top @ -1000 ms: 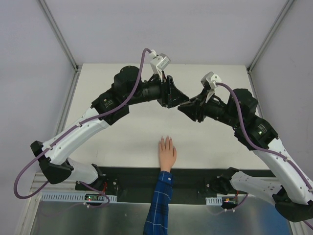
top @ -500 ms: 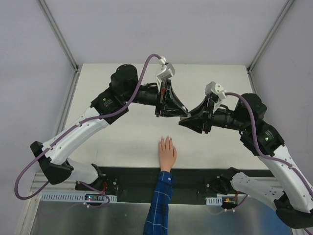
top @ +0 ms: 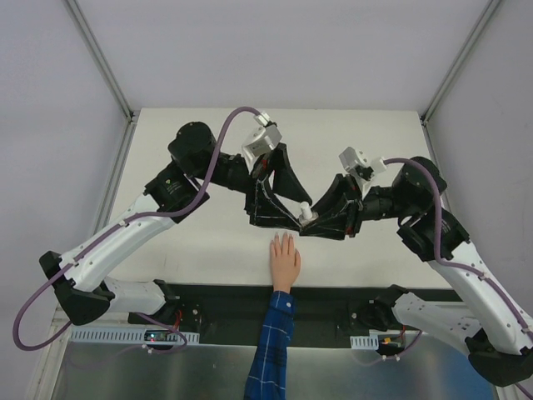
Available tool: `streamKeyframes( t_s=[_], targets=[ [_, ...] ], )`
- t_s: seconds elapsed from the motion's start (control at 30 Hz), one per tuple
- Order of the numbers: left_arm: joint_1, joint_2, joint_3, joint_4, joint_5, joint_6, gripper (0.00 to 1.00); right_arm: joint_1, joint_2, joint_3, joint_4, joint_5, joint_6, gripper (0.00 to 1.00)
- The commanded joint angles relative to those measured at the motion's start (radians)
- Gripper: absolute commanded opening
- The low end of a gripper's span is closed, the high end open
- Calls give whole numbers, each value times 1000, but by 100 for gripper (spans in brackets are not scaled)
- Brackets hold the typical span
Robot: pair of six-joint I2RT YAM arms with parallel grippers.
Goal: Paint the nails
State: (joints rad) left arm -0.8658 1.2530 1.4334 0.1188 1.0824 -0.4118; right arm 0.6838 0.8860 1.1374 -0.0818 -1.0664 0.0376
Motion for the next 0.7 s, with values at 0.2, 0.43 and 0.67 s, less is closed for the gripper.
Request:
streamKeyframes(
  t_s=[0.2,0.43,0.67],
  targets=[
    [74,-15,116,-148,-324,-68,84,10,-21,111,-266,451,-254,0],
    [73,34,150,-222,-502,-143,73,66,-24,108,-253,802,-265,0],
    [30,77,163,-222,-561,-128,71,97,-9,111,-236,847,-272,0]
  ],
)
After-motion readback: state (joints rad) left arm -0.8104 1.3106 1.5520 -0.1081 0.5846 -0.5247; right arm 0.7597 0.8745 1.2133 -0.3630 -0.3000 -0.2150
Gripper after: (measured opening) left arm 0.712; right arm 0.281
